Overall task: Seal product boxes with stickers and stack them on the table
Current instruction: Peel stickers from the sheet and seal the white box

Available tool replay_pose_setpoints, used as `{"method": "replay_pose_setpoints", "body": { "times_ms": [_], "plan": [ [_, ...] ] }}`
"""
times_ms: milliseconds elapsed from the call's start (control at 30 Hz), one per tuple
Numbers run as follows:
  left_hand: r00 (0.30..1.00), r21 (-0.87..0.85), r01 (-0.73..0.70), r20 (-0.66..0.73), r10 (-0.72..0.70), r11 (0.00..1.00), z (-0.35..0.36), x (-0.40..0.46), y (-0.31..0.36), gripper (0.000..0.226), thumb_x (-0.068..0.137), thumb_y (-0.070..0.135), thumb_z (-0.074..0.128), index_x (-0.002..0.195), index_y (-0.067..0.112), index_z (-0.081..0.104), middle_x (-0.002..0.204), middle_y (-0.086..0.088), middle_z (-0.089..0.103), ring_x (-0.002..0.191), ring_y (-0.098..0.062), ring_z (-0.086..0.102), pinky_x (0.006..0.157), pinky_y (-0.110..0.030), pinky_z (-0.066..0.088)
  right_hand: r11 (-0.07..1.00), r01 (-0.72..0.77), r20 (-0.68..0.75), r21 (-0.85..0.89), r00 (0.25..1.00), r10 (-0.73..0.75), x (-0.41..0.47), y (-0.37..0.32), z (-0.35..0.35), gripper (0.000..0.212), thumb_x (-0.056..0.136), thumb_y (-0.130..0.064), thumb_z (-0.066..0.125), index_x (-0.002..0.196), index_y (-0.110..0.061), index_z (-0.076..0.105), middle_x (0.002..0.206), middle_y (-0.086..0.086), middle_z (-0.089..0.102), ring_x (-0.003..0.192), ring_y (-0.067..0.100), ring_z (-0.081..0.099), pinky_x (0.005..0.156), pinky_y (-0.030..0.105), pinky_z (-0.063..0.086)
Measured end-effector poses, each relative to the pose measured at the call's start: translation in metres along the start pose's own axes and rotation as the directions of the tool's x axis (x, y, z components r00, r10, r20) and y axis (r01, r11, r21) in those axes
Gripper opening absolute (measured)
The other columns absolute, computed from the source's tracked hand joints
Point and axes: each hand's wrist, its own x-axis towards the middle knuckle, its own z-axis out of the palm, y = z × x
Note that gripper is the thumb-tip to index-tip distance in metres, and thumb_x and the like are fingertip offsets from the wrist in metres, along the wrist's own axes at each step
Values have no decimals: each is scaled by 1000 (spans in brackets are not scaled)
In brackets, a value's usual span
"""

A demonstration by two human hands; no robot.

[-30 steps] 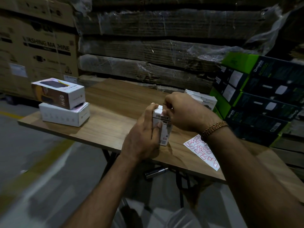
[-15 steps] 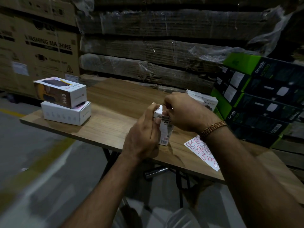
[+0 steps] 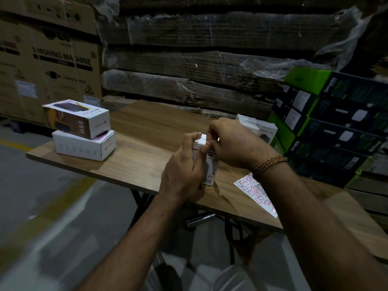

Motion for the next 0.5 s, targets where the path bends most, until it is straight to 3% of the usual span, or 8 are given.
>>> {"method": "replay_pose_setpoints", "body": {
  "times_ms": [233,400,500],
  "plan": [
    [1000,-4,-2,-10,2,1000,2,0,-5,44,108,62,29,144,39,38,100,2,68,82,-13,73,59,-48,62,1000,-12,-28,10,1000,12,2,1,5,11,101,-24,65,109,-24,57,109,-3,56,99,16,54,92,38,55],
    [1000,-19,-6,-22,5,1000,2,0,-5,42,107,63,35,143,41,37,103,3,69,85,-13,74,62,-48,63,997,-9,-65,81,998,14,1,3,6,49,96,-21,75,138,-22,49,109,-4,63,99,14,61,86,36,59],
    [1000,-21,-3,-30,3,1000,1,0,-2,50,104,70,37,144,40,39,102,4,70,83,-8,74,60,-43,64,993,-10,-86,121,996,21,1,7,5,52,94,-21,78,139,-23,51,105,-6,63,97,13,62,83,33,58]
  ]
}}
